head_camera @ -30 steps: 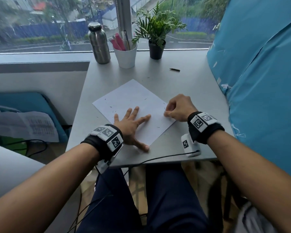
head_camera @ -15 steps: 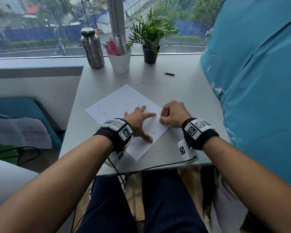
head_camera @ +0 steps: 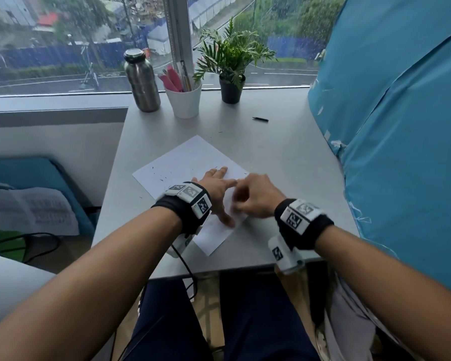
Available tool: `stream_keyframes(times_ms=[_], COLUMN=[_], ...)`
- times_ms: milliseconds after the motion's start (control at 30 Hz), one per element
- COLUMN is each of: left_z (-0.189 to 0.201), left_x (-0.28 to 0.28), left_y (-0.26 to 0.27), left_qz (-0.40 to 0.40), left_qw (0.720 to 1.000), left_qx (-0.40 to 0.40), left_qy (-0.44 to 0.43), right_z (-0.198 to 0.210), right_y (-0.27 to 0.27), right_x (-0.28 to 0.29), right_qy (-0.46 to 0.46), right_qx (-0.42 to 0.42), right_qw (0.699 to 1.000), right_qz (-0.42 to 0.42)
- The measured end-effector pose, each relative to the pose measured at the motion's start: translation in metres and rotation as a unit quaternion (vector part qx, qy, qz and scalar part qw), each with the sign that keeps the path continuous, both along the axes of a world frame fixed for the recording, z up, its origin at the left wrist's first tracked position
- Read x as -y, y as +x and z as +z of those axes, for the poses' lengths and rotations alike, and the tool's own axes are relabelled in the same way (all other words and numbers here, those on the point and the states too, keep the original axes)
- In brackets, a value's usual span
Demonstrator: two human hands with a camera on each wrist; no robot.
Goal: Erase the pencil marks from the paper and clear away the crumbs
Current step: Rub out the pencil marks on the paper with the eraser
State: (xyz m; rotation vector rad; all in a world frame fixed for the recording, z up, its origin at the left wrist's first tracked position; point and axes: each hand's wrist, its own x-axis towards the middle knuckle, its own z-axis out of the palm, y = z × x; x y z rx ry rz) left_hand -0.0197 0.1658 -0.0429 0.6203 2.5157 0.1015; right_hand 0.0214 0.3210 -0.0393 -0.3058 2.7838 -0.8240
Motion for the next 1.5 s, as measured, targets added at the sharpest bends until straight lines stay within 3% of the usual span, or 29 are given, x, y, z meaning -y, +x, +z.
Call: stream_keyframes(times_ms=[67, 233, 300, 433, 633, 800, 1033, 1100, 1233, 1400, 1500], left_z=[-0.001, -0.002, -0.002, -0.005, 0.0, -0.002, 0.002, 0.0, -0.004, 0.0, -0.001], left_x=[0.002, 0.003, 0.003, 0.005, 0.004, 0.004, -0.003, -0.004, -0.001, -0.002, -0.003], left_y=[0.0, -0.001, -0.002, -0.001, 0.0, -0.001, 0.001, 0.001, 0.0, 0.002, 0.002], left_qz=[-0.006, -0.012, -0.014, -0.02, -0.019, -0.025, -0.009, -0.011, -0.016, -0.018, -0.019], left_qw=[1.0, 1.0, 1.0, 1.0, 1.0, 1.0, 1.0, 1.0, 1.0, 1.0, 1.0], left_qx=[0.0, 0.004, 0.002, 0.0, 0.0, 0.001, 0.005, 0.003, 0.003, -0.002, 0.001], left_qy=[-0.003, -0.002, -0.001, -0.002, -0.009, -0.013, -0.014, -0.018, -0.019, -0.019, -0.019], right_z=[0.0, 0.004, 0.002, -0.002, 0.004, -0.006, 0.003, 0.002, -0.002, 0.005, 0.009], right_y=[0.007, -0.037, -0.029, 0.009, -0.039, 0.0, -0.041, -0.032, -0.002, -0.041, -0.034], right_x=[0.003, -0.036, -0.024, 0.005, -0.042, -0.004, -0.044, -0.03, -0.01, -0.049, -0.035], right_qy=[-0.001, 0.03, 0.03, -0.002, 0.028, 0.008, 0.062, 0.055, 0.029, 0.08, 0.048], right_qx=[0.019, -0.027, -0.035, 0.023, -0.025, -0.006, -0.036, -0.039, 0.002, -0.033, -0.04], right_qw=[0.999, 0.992, 0.994, 0.999, 0.991, 1.0, 0.993, 0.995, 0.999, 0.992, 0.996], right_qz=[0.042, -0.122, -0.1, 0.039, -0.129, 0.01, -0.097, -0.08, 0.032, -0.089, -0.064])
